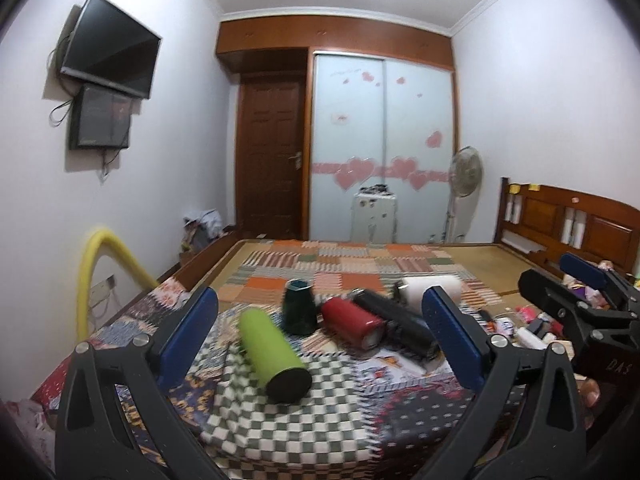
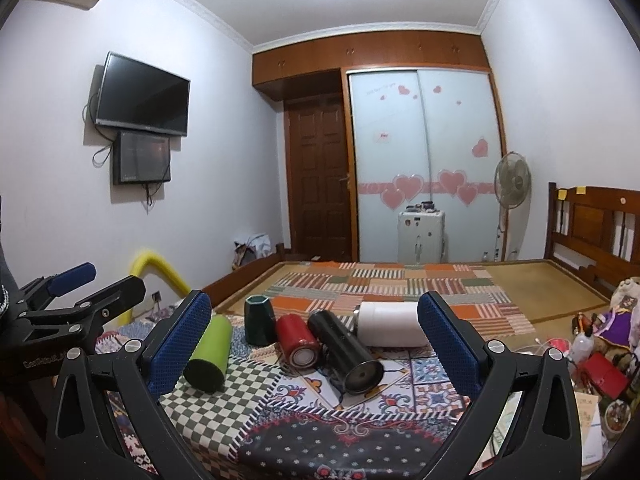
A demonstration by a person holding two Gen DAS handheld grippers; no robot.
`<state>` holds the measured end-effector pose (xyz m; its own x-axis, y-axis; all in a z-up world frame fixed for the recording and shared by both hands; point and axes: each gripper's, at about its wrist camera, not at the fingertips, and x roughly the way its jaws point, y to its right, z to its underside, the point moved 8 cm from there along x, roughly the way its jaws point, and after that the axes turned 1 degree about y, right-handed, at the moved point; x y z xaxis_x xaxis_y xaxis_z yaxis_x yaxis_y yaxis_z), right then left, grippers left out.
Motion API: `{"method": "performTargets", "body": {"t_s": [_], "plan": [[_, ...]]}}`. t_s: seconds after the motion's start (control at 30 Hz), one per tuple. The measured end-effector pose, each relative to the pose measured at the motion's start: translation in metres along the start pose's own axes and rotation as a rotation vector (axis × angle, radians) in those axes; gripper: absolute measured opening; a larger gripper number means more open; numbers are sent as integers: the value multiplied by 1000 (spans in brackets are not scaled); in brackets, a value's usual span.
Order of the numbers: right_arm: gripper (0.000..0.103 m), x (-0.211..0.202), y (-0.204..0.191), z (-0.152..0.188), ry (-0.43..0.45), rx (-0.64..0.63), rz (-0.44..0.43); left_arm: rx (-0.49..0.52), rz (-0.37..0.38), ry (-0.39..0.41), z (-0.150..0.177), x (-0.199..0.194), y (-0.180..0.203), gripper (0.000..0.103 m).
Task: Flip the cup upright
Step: 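Move the left tool down to the lime-green bottle and close around it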
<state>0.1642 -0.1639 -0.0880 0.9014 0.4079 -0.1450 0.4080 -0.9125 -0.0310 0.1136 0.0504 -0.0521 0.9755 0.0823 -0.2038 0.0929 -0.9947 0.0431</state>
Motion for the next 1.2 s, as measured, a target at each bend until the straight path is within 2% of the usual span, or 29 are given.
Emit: {"method": "performTargets", "body": {"t_s": [0.4,0.67,0.83,1.13,1.2], "plan": [[103,91,-52,27,-200,-97,-145,-39,-121,-112,45,47,-86,103],[103,171,-102,59,-410,-183,-274,-65,-162,-188,78,75,-130,103],[103,206,-130,83,-559,-239,-331,-69,-165,-209,90,83,-138,103],[101,247,-161,128,-797,-361,-370,-85,-143,-215,100,92,-144,103],[97,251,-165,135,-837,-371,-380,-76,-131,-210,101,92,-142,103]]}}
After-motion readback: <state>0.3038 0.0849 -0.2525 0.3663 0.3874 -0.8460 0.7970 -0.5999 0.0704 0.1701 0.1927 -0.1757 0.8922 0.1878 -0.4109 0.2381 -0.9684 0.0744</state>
